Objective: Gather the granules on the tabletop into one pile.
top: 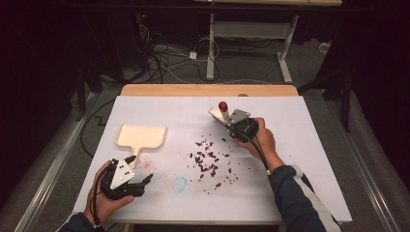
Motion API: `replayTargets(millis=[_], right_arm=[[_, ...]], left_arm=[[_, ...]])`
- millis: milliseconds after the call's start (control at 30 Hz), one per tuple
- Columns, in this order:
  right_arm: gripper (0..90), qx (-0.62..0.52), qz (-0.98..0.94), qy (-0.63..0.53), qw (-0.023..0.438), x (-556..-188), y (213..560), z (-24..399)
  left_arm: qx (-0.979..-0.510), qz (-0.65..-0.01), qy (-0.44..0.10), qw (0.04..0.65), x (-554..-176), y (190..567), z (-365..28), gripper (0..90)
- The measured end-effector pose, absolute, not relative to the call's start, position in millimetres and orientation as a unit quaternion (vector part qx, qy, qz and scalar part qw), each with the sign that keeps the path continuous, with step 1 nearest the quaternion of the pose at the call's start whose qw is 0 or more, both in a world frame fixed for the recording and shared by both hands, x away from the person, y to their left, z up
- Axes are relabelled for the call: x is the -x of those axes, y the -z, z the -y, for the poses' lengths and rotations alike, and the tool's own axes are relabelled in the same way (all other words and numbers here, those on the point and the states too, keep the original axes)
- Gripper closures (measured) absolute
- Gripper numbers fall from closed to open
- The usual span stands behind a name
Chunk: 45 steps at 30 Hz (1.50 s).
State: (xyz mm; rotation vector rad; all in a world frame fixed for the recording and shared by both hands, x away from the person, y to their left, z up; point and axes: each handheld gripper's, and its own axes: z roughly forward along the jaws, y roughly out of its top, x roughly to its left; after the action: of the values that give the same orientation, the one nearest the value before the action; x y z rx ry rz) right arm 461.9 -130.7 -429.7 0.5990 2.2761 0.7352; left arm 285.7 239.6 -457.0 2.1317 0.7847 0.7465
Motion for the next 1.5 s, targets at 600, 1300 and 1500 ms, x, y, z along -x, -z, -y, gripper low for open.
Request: replayTargets(millis=[600,1300,1500], right_arm=[[67.4,-0.027,-0.905,-0.315,0.284,-414.3,450.8,103.9],[67.5,0.021,-0.908,-0.342,0.241,-370.6,441.5,142.8],[67.6,0.002,-0.903,-0.337,0.266,-370.2,435.6,145.7]], left_arm=[[-0.836,-0.301,-0.279,0.363,-283.4,457.7,-236.9,18.9],[-0.839,-0.295,-0.28,0.362,-283.3,456.8,-232.8,18.5],[-0.841,-0.292,-0.282,0.359,-282.9,456.5,-231.7,18.5]])
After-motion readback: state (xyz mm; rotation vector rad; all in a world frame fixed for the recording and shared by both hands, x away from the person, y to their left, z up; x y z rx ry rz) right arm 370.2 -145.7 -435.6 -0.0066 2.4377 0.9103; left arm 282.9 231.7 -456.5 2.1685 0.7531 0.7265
